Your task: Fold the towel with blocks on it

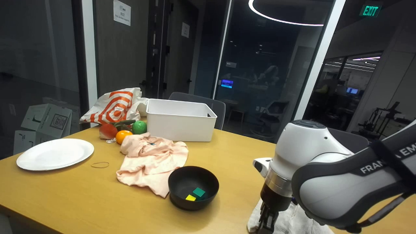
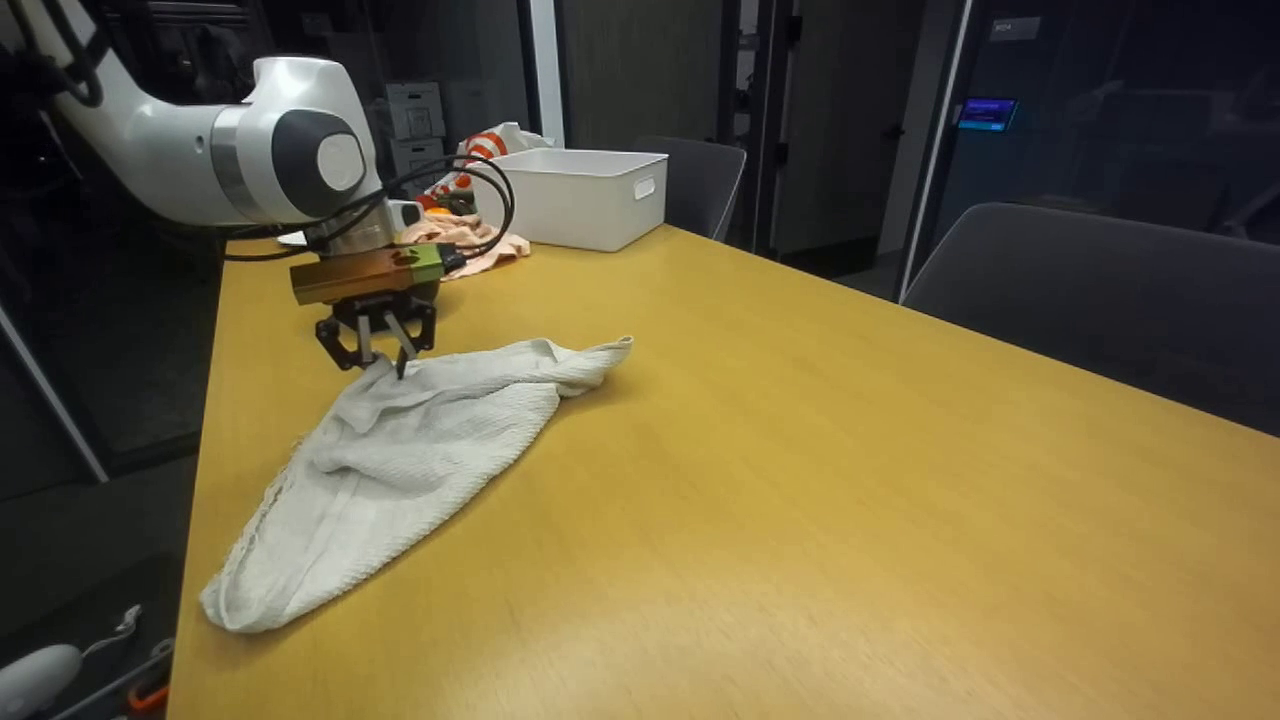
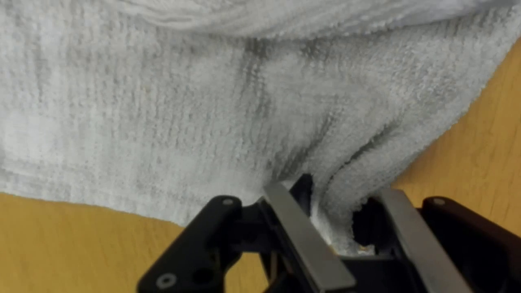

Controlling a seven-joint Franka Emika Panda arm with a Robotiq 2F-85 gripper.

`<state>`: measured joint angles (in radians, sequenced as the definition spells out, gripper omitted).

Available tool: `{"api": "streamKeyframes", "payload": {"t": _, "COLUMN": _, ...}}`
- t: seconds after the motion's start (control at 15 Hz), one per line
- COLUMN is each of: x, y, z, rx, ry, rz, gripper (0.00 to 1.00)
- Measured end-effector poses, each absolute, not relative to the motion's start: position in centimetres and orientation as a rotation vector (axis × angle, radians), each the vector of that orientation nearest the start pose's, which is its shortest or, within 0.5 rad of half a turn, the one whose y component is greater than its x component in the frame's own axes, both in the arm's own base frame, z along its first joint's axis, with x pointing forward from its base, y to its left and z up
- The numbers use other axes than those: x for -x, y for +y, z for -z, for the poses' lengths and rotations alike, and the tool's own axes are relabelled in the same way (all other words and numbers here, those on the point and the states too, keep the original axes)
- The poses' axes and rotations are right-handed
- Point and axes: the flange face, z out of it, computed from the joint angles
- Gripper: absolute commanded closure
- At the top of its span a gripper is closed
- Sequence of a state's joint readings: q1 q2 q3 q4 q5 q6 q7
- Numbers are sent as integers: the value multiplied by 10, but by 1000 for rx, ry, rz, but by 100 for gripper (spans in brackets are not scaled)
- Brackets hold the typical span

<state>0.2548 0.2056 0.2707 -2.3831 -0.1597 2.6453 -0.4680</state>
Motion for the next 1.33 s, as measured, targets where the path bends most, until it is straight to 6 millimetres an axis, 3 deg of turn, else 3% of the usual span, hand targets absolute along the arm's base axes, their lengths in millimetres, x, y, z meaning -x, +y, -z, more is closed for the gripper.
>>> {"api": "streamKeyframes", "payload": {"t": 0.27, "x": -456, "y": 226, "z": -271, "rx": 2777, "ry": -1578, "rz": 128, "gripper": 91}}
{"api": "streamKeyframes", "payload": {"t": 0.53, "x": -469, "y": 169, "z": -313, "rx": 2919, "ry": -1396, "rz": 173, "gripper": 91}}
{"api": "streamKeyframes", "payload": {"t": 0.73, "x": -465, "y": 119, "z": -335, "rx": 3028, "ry": -1244, "rz": 105, "gripper": 91}}
{"api": "streamKeyframes", "payload": {"t": 0.93, "x": -449, "y": 79, "z": -336, "rx": 3108, "ry": -1124, "rz": -29, "gripper": 90}}
{"api": "streamKeyframes", "payload": {"t": 1.0, "x": -444, "y": 70, "z": -333, "rx": 3117, "ry": -1094, "rz": -70, "gripper": 79}}
{"api": "streamKeyframes", "payload": {"t": 1.07, "x": -439, "y": 64, "z": -330, "rx": 3121, "ry": -1075, "rz": -97, "gripper": 63}}
{"api": "streamKeyframes", "payload": {"t": 1.33, "x": -428, "y": 55, "z": -314, "rx": 3108, "ry": -1004, "rz": -142, "gripper": 33}}
